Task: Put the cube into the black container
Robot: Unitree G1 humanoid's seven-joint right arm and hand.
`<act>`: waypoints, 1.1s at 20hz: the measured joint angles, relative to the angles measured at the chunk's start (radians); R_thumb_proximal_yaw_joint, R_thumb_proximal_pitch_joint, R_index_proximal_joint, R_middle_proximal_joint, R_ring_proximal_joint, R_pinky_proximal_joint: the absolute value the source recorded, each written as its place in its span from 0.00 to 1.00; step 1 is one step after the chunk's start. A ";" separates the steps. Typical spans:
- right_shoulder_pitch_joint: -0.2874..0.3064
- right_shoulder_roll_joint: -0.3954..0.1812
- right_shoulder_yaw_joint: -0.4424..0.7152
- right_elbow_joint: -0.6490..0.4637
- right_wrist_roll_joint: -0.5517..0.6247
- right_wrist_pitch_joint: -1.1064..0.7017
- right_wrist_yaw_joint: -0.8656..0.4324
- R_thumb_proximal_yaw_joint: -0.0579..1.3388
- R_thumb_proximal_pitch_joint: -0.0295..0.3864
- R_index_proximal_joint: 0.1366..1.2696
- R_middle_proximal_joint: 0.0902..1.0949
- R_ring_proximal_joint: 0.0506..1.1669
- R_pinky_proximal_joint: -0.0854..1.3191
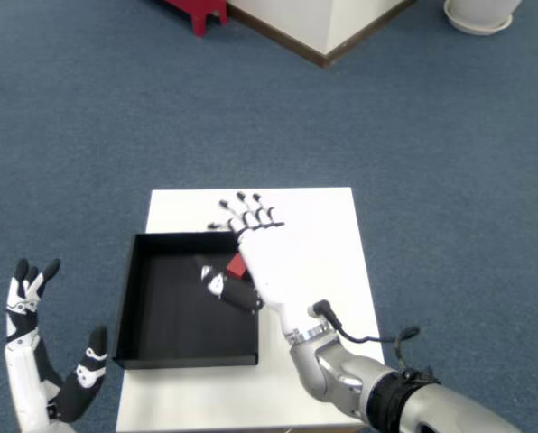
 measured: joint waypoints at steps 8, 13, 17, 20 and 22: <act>0.196 -0.208 -0.119 -0.110 0.176 -0.541 -0.136 0.43 0.43 0.30 0.19 0.14 0.06; 0.244 -0.294 -0.131 -0.066 0.171 -0.654 -0.148 0.27 0.70 0.26 0.20 0.16 0.12; 0.329 -0.333 -0.132 0.009 0.179 -0.763 -0.174 0.20 0.75 0.17 0.21 0.18 0.16; 0.358 -0.348 -0.132 0.074 0.206 -0.855 -0.158 0.17 0.78 0.15 0.20 0.19 0.16; 0.379 -0.356 -0.131 0.122 0.234 -0.908 -0.132 0.15 0.79 0.14 0.19 0.19 0.15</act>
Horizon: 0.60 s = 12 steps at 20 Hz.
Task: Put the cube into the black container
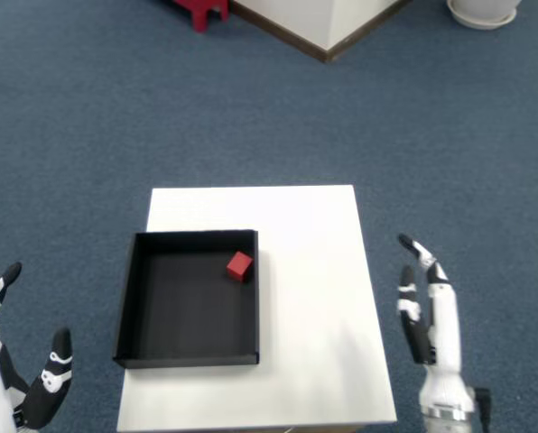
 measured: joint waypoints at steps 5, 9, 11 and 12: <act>0.033 0.009 0.006 0.082 0.041 -0.089 0.057 0.10 0.77 0.13 0.18 0.18 0.13; 0.058 0.049 0.025 0.149 0.078 -0.117 0.116 0.06 0.75 0.12 0.17 0.18 0.12; 0.069 0.068 0.027 0.171 0.087 -0.141 0.135 0.05 0.75 0.12 0.17 0.18 0.11; 0.071 0.077 0.028 0.184 0.094 -0.149 0.144 0.04 0.75 0.12 0.17 0.18 0.11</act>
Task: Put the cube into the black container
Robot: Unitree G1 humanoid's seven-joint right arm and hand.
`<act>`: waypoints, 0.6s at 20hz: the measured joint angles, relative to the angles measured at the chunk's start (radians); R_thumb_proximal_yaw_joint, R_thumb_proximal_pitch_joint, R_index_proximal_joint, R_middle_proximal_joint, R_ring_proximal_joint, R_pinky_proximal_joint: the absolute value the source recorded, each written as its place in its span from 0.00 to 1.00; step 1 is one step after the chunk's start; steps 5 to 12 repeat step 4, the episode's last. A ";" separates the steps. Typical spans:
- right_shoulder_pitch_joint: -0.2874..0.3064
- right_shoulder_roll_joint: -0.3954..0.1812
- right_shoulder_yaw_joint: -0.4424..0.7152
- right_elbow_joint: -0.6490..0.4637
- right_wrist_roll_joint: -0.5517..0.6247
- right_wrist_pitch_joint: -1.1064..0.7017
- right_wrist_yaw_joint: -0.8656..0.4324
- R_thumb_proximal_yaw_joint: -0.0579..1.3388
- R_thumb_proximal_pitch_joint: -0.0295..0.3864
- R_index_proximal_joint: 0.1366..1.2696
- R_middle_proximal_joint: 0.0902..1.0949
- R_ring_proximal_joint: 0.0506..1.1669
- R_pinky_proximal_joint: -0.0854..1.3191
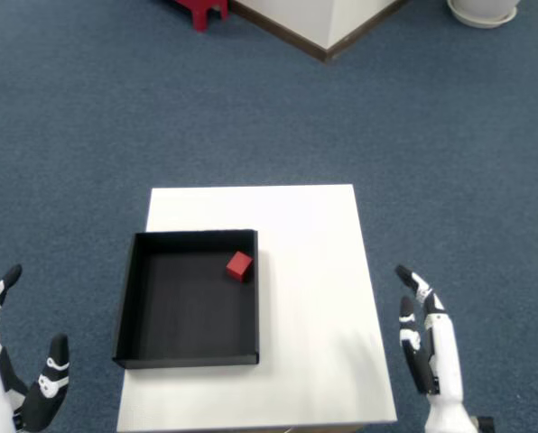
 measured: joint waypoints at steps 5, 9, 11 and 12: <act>0.009 0.024 0.000 0.049 0.016 -0.017 0.014 0.04 0.77 0.12 0.17 0.18 0.11; 0.009 0.024 0.000 0.049 0.016 -0.017 0.014 0.04 0.77 0.12 0.17 0.18 0.11; 0.009 0.024 0.000 0.049 0.016 -0.017 0.014 0.04 0.77 0.12 0.17 0.18 0.11; 0.009 0.024 0.000 0.049 0.016 -0.017 0.014 0.04 0.77 0.12 0.17 0.18 0.11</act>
